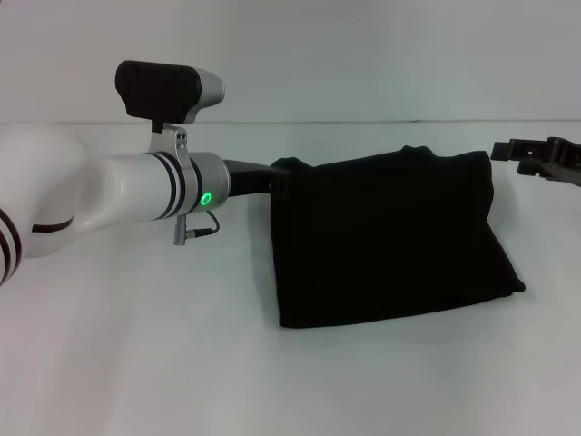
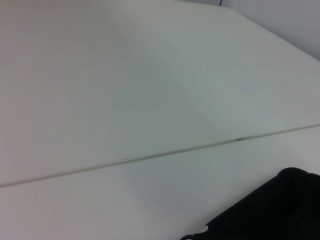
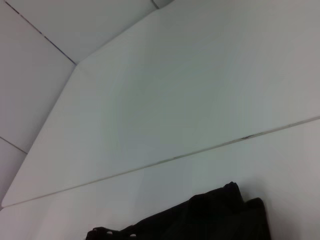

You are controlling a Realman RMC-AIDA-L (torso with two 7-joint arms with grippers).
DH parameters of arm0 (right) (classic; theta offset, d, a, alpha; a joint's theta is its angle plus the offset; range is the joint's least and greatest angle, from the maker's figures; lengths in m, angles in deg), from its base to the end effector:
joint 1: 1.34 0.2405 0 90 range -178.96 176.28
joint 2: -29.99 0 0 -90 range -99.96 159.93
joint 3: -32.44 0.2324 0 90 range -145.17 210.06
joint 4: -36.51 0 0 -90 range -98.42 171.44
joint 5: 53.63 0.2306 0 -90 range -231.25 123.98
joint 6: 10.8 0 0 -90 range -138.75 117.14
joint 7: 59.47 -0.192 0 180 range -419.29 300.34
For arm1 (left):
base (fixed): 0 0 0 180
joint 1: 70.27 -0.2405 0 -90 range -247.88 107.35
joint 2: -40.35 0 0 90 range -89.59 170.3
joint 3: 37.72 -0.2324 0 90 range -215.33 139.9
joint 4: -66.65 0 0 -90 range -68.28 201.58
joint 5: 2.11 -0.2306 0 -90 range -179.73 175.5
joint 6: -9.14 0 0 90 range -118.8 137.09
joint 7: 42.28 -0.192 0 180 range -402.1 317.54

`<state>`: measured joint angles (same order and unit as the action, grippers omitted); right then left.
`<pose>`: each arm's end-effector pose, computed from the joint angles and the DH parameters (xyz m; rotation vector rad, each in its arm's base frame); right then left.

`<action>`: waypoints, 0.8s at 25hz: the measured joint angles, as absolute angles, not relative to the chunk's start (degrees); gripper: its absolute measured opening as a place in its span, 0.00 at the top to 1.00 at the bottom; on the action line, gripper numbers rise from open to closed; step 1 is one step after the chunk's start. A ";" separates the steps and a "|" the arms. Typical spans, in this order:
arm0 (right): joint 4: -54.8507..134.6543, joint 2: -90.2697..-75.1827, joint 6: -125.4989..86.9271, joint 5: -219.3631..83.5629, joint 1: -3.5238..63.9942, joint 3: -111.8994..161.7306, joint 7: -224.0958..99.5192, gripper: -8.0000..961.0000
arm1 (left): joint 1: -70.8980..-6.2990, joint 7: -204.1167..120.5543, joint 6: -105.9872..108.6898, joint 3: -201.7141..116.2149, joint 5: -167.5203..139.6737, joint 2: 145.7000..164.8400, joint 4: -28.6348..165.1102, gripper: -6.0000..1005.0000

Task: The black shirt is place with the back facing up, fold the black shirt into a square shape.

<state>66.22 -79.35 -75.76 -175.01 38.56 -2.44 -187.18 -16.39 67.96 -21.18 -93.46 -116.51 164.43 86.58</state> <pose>0.2851 0.4537 0.0376 -2.0222 1.5765 0.6243 -0.1909 0.4825 -0.1211 -2.2243 -1.0684 -0.3283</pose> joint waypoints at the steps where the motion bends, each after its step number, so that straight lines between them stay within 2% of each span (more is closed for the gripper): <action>1: 66.21 -79.35 -75.75 -175.01 38.56 -2.44 -187.18 0.26 | -16.39 67.99 -21.25 -93.44 -116.52 164.43 86.74 0.99; 14: 66.20 -79.61 -77.06 -175.01 38.56 -2.44 -187.10 0.26 | -15.25 67.93 -20.30 -93.52 -116.68 163.84 88.50 0.99; 20: 65.54 -78.95 -80.42 -175.28 38.08 -2.45 -187.60 0.26 | -14.80 67.93 -20.13 -93.68 -116.97 163.67 88.53 0.99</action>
<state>65.54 -78.95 -80.42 -175.28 38.08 -2.45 -187.60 -14.80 67.93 -20.13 -93.68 -116.97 163.67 88.53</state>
